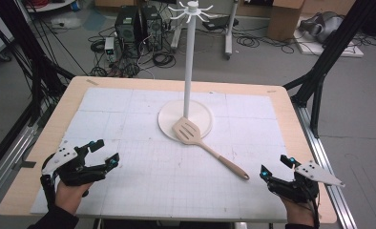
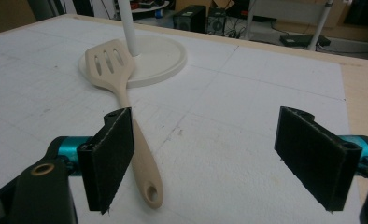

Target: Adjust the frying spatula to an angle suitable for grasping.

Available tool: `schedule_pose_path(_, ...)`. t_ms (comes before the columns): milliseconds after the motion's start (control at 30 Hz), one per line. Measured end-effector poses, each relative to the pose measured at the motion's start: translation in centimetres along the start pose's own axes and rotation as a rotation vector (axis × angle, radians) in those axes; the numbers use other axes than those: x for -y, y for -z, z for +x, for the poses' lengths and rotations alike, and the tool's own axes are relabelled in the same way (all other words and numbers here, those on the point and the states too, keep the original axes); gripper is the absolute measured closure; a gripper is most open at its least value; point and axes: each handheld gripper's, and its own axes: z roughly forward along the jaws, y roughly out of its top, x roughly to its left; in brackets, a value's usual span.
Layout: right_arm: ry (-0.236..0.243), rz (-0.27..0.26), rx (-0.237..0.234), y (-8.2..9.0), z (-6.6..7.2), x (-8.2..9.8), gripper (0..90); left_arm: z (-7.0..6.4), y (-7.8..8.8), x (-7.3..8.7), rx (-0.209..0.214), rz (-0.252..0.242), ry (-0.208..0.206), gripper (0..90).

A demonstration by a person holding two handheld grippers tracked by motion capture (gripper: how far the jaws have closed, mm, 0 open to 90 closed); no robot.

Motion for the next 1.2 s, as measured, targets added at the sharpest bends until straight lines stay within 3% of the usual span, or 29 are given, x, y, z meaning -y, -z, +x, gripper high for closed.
schedule_pose_path(333, -0.021, 0.007, -0.007, -0.1, -0.2, 0.2, 18.9, 0.3, -0.3, 0.2, -0.011, 0.022, 0.016, 20.1)
schedule_pose_path(733, 0.026, 0.057, -0.085, -2.4, 1.4, -0.2, 18.8, 0.3, 0.4, 0.4, -0.012, 0.049, 0.004, 20.0)
schedule_pose_path(800, 0.023, 0.059, -0.102, -3.1, 1.9, -0.5, 15.8, 0.4, 0.4, 0.5, -0.012, 0.052, 0.003, 20.0)
schedule_pose_path(833, 0.025, 0.083, -0.137, -4.2, 2.3, -0.9, 15.7, 0.5, 0.4, 0.5, -0.013, 0.053, 0.005, 19.9)
schedule_pose_path(1000, 0.057, 0.129, -0.169, -6.3, 3.4, -1.5, 15.7, 0.7, 0.3, 0.6, -0.011, 0.061, 0.012, 19.9)
schedule_pose_path(1033, 0.083, 0.169, -0.189, -7.7, 3.8, -1.8, 17.8, 0.8, 0.3, 0.6, -0.012, 0.063, 0.011, 19.9)
schedule_pose_path(1067, 0.083, 0.169, -0.189, -7.7, 3.8, -1.8, 17.8, 0.8, 0.3, 0.6, -0.012, 0.064, 0.011, 19.9)
schedule_pose_path(1167, 0.132, 0.219, -0.235, -10.6, 4.6, -2.4, 29.8, 0.8, 0.2, 0.6, -0.009, 0.063, 0.016, 20.0)
schedule_pose_path(1200, 0.132, 0.219, -0.235, -10.6, 4.6, -2.4, 29.8, 0.8, 0.2, 0.6, -0.006, 0.064, 0.015, 20.0)
